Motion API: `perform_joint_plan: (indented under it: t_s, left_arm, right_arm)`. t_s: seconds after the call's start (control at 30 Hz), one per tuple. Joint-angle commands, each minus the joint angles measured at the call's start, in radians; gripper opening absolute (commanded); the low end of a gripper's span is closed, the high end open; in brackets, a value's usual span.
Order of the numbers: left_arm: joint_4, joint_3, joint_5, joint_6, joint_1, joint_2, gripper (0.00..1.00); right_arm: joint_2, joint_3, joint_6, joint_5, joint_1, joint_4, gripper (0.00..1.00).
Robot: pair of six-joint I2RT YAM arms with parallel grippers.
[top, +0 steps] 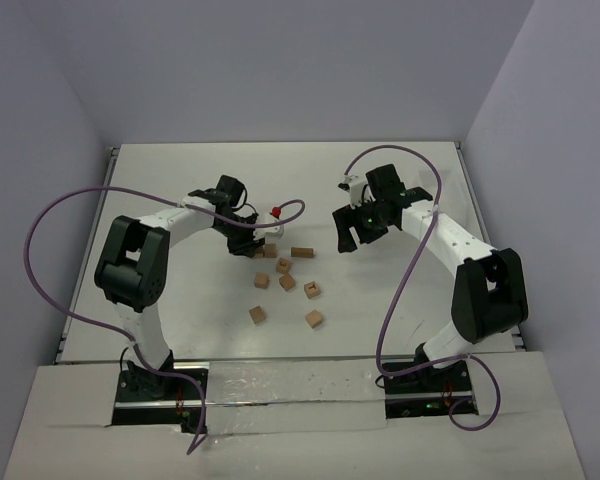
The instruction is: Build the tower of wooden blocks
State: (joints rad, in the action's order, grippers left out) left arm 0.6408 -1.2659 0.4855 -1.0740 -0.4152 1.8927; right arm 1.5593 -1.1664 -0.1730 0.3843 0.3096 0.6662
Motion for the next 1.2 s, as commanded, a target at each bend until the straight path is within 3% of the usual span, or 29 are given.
perform_joint_plan:
  t_s: [0.0,0.87,0.93,1.17]
  left_arm:
    - [-0.012,-0.035,0.024,0.013,-0.007,0.006,0.36]
    - [-0.024,-0.056,0.01,0.037,-0.03,0.027,0.46]
    - [-0.022,-0.058,0.008,0.039,-0.031,0.027,0.49]
    - [-0.018,-0.061,0.011,0.04,-0.03,0.025,0.76]
  right_arm:
    - [0.005,-0.009,0.0,0.008,0.002,-0.018,0.8]
    - [0.006,-0.003,-0.003,0.009,0.002,-0.018,0.8]
    - [0.005,-0.003,-0.003,0.008,0.002,-0.017,0.8]
    - [0.005,-0.004,-0.003,0.011,0.002,-0.017,0.8]
